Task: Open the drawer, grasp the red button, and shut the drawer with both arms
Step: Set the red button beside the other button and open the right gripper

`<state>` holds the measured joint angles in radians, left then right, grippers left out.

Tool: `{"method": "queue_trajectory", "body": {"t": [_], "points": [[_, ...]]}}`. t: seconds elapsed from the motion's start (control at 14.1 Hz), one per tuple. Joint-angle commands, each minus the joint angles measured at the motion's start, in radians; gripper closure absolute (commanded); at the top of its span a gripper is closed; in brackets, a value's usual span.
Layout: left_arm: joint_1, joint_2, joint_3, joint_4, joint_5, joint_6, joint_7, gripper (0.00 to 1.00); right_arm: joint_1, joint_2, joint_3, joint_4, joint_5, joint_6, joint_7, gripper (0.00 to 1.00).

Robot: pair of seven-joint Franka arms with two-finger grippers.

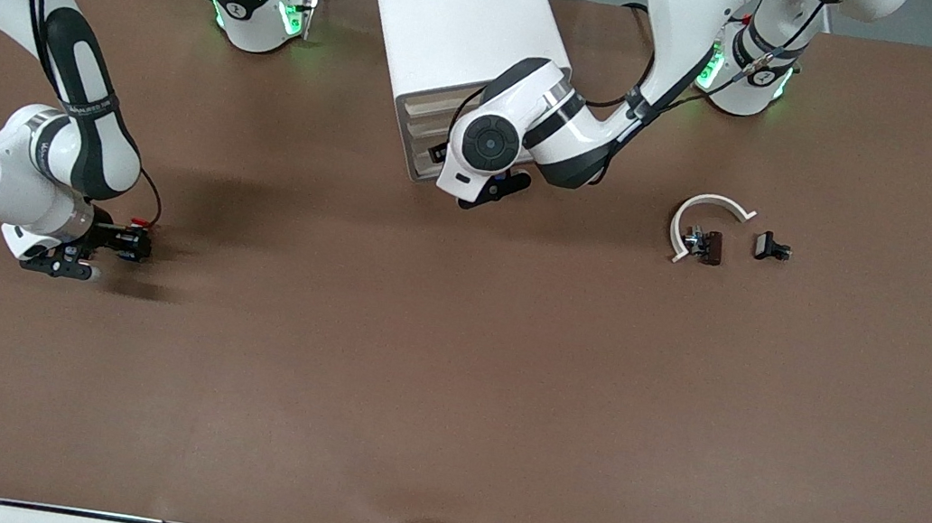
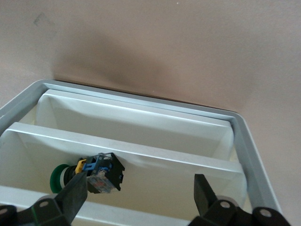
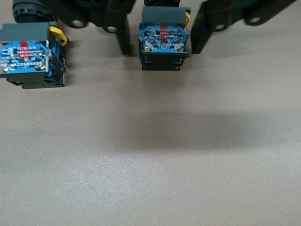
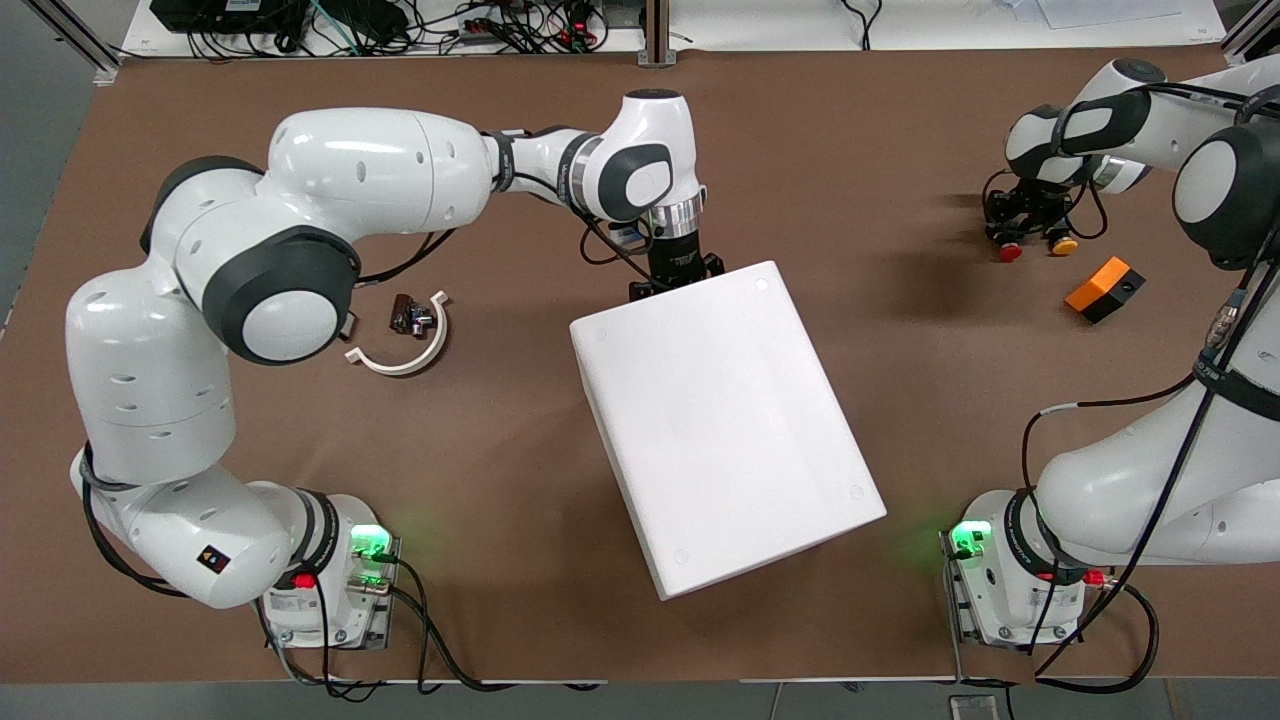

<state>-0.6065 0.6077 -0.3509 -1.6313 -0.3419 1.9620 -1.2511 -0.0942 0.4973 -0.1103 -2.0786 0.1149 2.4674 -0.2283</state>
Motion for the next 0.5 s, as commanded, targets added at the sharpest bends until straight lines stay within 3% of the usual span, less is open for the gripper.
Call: {"method": "queue_trajectory", "body": {"t": [0.0,0.21,0.43], "points": [[0.016,-0.008,0.022,0.051,0.01,-0.009,-0.005,0.0,-0.013,-0.101,0.018,0.011,0.011,-0.129,0.0,0.0],[0.03,0.0,0.087,0.137,0.026,-0.009,-0.004,0.0,-0.002,-0.155,0.018,0.228,0.008,-0.487,0.001,0.0],[0.042,-0.023,0.18,0.194,0.073,-0.009,0.002,0.0,0.005,-0.155,0.017,0.432,-0.014,-0.727,0.056,0.0]]}}
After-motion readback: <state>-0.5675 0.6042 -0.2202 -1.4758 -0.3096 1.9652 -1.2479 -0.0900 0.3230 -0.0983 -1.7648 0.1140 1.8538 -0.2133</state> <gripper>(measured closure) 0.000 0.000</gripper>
